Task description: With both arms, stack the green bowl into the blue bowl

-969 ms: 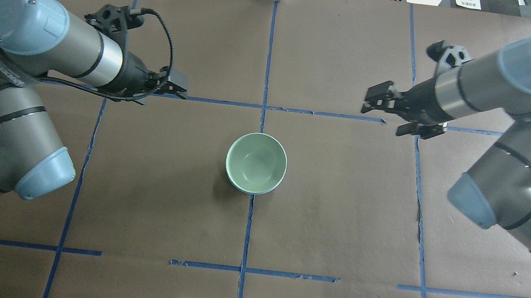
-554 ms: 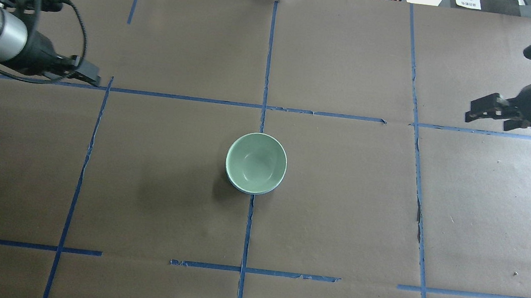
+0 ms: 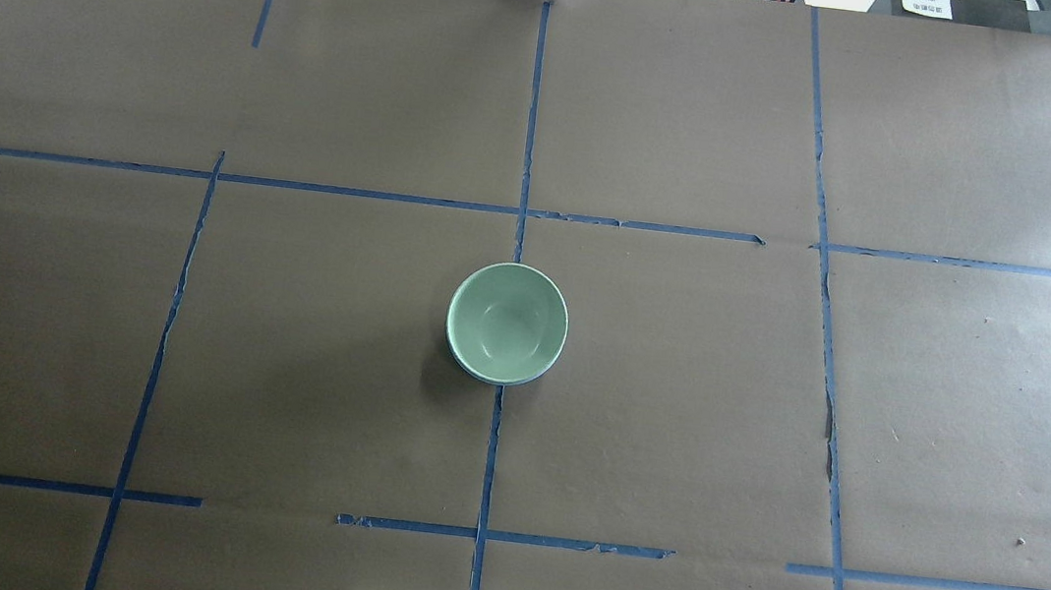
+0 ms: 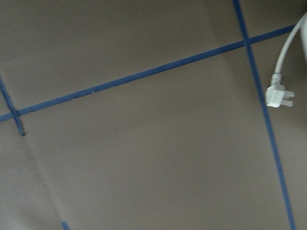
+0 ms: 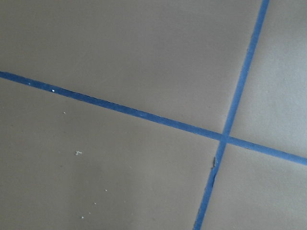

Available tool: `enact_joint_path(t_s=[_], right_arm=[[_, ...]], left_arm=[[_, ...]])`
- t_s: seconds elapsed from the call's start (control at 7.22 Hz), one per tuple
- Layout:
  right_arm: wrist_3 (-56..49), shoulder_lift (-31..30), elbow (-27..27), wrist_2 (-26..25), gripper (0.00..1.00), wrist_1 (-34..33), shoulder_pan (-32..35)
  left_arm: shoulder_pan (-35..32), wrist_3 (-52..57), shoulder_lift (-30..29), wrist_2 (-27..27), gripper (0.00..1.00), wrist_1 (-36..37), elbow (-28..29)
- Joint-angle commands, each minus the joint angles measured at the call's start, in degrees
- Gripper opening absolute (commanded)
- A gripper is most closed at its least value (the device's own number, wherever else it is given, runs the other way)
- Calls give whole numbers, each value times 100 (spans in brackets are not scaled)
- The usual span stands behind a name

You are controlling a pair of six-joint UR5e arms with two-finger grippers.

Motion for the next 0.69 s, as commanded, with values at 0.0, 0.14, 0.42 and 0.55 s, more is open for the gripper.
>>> enact_joint_path(t_s=[0.0, 0.14, 0.42, 0.55], right_arm=[[-371, -87, -174, 102, 100, -52, 341], [-379, -96, -156, 110, 100, -52, 342], [-380, -70, -86, 128, 100, -130, 420], [-388, -61, -86, 128, 100, -157, 429]], left_arm=[[-679, 1226, -7, -456, 100, 538, 502], [-795, 1403, 19, -843, 100, 538, 845], [-822, 2009, 2, -855, 100, 538, 1365], [-822, 1864, -33, -847, 100, 581, 1341]])
